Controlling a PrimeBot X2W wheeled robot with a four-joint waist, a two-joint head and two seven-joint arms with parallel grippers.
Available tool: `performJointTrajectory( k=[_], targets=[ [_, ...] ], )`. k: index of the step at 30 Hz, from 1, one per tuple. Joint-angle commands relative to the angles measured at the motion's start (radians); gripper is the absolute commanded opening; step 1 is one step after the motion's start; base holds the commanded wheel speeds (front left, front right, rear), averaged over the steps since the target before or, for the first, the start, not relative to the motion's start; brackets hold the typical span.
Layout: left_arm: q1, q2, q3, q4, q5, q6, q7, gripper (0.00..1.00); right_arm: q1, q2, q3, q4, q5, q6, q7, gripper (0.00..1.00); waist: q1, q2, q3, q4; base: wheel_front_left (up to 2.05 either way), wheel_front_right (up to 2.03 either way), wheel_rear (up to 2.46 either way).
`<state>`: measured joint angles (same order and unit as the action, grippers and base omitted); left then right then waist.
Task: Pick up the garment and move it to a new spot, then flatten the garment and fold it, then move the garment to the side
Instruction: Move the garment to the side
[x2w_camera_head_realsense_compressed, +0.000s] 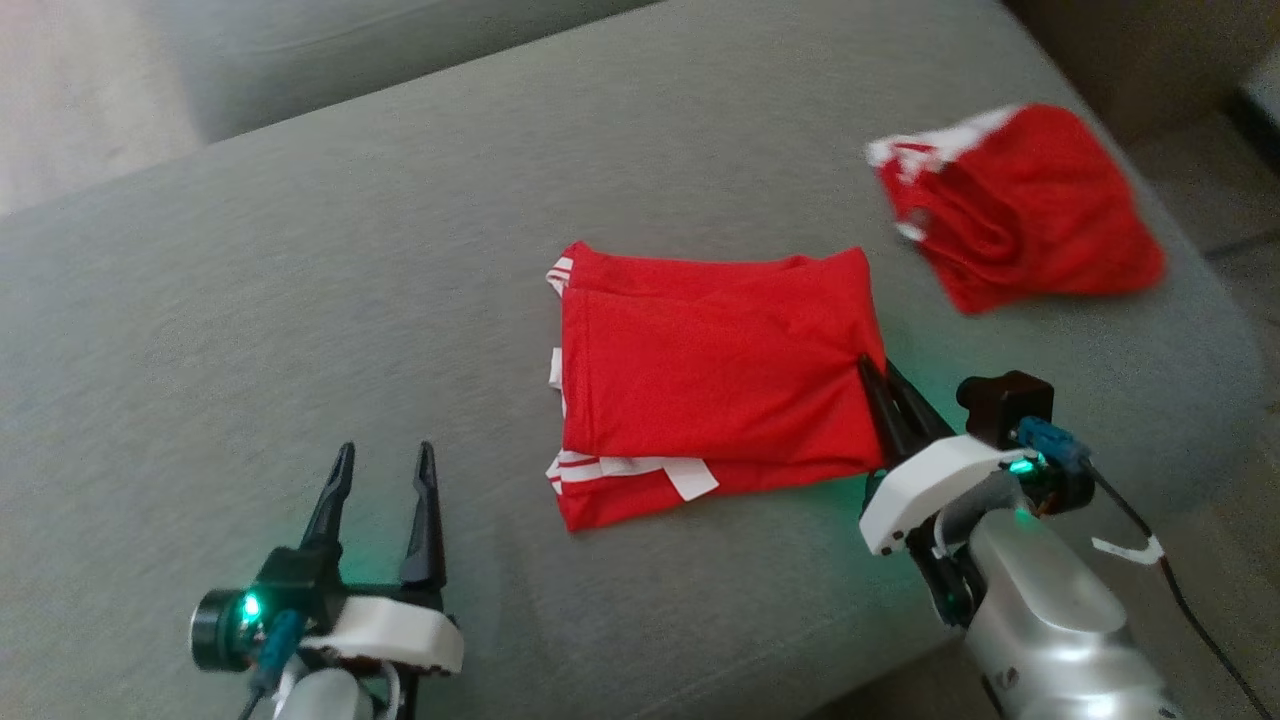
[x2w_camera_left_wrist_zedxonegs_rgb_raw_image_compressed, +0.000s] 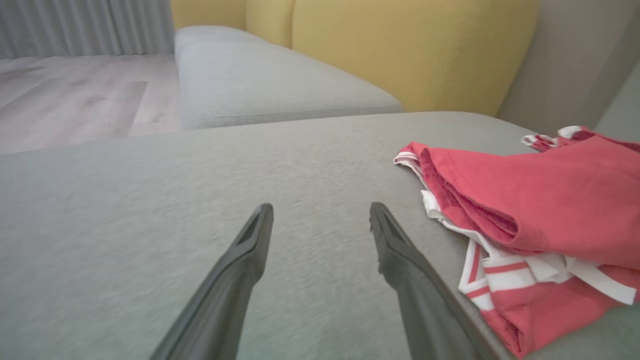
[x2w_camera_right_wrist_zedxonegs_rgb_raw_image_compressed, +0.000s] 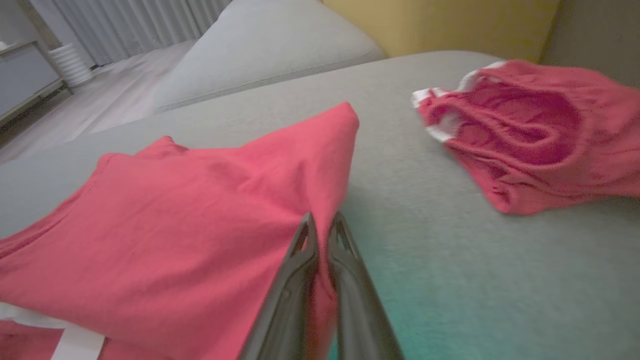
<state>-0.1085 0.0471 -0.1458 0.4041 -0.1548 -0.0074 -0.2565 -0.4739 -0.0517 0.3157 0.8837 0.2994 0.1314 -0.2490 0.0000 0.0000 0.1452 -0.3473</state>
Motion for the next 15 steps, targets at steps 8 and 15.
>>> performJointTrajectory(
  k=[8, 15],
  targets=[
    [-0.04, 0.003, -0.001, -0.009, 0.032, -0.014, -0.005, 1.0, -0.087, -0.003, -0.055, -0.035, -0.098, -0.001, -0.013, 0.0, 0.0, 0.0, 0.042, -0.118, 0.0, 0.0, 0.0],
    [-0.055, 0.003, 0.007, 0.001, 0.053, -0.025, -0.005, 1.0, -0.253, -0.087, -0.255, 0.019, -0.259, -0.001, -0.013, 0.0, 0.0, 0.0, 0.077, -0.057, 0.0, 0.0, 0.0]
  ],
)
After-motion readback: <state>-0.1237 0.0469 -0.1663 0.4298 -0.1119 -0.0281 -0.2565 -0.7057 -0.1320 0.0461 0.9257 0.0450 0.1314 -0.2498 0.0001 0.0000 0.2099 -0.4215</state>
